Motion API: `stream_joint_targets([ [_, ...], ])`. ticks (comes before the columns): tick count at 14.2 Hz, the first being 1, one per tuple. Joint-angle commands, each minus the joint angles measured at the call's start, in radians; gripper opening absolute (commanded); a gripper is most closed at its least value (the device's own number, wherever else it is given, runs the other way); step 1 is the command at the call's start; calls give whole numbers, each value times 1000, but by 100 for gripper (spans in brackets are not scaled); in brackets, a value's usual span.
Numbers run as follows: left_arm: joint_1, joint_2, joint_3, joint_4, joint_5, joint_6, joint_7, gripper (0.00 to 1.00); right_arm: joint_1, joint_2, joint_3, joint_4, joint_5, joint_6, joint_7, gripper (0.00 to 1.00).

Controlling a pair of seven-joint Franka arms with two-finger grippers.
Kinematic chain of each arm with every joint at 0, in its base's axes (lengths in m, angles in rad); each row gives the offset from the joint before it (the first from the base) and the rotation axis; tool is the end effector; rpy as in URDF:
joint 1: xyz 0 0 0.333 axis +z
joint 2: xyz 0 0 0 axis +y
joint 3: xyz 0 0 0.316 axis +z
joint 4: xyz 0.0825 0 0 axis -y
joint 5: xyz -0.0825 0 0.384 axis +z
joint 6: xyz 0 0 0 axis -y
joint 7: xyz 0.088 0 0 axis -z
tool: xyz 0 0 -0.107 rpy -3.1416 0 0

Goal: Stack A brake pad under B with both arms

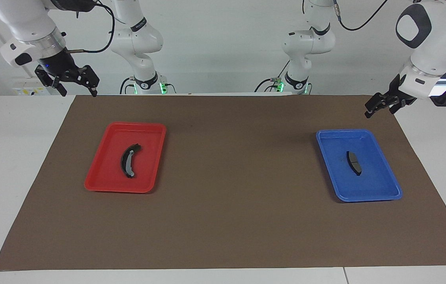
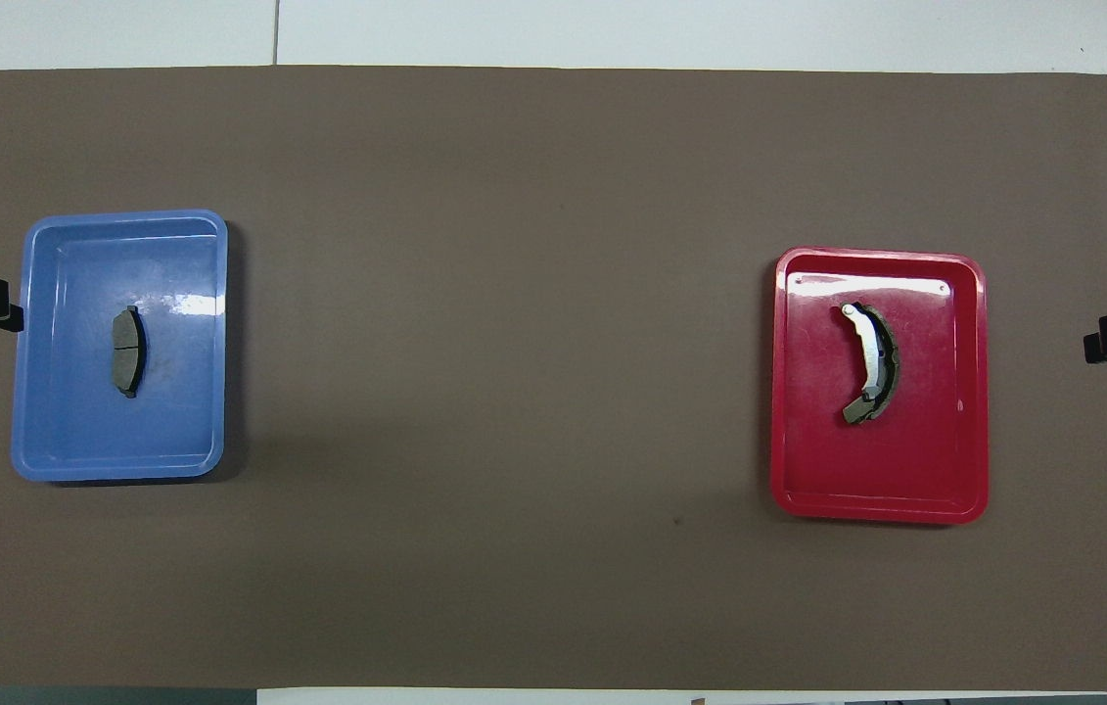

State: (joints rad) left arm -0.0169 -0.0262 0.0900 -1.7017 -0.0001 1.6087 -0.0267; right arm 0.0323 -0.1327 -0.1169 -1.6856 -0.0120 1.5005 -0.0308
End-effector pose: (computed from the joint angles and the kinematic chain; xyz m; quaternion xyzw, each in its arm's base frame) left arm 0.5439 0.0404 0.5803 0.9982 0.0498 -0.0334 0.0020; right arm 0.5027 -0.0481 0.6345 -0.9993 0.0264 0.0265 0.0032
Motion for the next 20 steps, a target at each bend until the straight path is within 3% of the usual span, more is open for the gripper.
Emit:
stream_joint_targets([
  [1,3,-27,1,-32,-1,16,-4,100,-6,-10,6,-5,-19,-3,-15,100],
  [6,3,-27,1,-32,-1,16,-4,100,-2,-27,6,-54,-6,33,-20,100],
  [10,-9,-31,-1,-30,-1,-32,-16,100,49,-33,8,-247,-6,270,-5,100],
  [13,-11,-31,-4,-48,-1,57,-1,99,90,13,8,-409,-3,508,18,100],
  [17,-3,-98,-4,-261,-1,271,91,99,120,157,8,-474,-2,717,61,100],
  [20,2,-72,-4,-389,-1,437,122,99,104,225,8,-512,-2,837,101,100],
])
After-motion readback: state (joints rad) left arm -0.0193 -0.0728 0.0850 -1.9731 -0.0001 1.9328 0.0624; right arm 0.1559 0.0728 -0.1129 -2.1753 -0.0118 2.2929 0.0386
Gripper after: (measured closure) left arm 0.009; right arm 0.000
